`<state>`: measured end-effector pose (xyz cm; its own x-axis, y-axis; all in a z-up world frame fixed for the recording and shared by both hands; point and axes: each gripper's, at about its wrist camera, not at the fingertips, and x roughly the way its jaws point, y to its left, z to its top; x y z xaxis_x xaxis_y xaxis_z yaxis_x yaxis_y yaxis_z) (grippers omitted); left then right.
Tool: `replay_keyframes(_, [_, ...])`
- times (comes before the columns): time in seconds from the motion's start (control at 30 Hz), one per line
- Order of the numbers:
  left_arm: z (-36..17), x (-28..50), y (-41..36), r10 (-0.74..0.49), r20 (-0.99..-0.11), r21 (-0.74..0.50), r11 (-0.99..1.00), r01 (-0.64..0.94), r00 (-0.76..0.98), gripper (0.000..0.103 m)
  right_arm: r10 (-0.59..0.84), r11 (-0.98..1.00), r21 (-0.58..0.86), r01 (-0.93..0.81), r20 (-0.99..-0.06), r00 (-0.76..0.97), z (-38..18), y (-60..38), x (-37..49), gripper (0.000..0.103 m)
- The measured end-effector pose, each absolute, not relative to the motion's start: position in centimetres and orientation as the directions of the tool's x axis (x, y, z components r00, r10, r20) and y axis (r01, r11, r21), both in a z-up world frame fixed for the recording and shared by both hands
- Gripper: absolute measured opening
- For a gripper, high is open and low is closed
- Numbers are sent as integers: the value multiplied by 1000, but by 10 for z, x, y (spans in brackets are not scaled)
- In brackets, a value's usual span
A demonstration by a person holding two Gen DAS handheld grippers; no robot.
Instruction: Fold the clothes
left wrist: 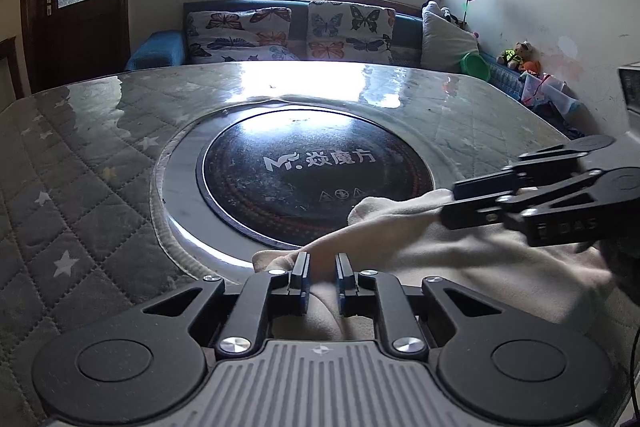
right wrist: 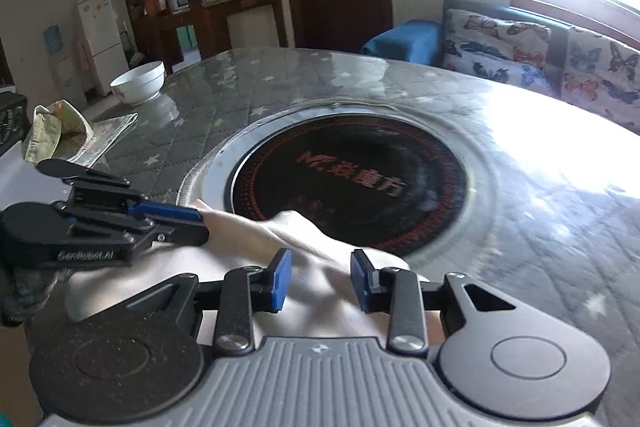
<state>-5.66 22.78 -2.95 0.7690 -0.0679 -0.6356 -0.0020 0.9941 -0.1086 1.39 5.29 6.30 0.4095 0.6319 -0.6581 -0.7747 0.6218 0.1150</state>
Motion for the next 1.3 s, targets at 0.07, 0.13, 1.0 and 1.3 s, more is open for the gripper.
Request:
replay_keyframes(0.07, [-30,-56,225,-65,-636,-102,995,-1,769,20,623,642,117,-758,-655,427,64,37,12,32])
replay_keyframes(0.13, [-30,-55,224,-60,-638,-97,995,-3,768,21,604,671,118,-732,-660,447,61,24,14,32])
replay_keyframes(1.0, [-19,-58,203,-17,-642,-31,1000,-3,766,30,585,720,113,-684,-630,511,65,-44,1,31])
replay_keyframes(1.3, [-1,-94,140,-152,-575,-20,985,171,804,30,596,614,-48,-787,-626,503,69,-32,-53,37])
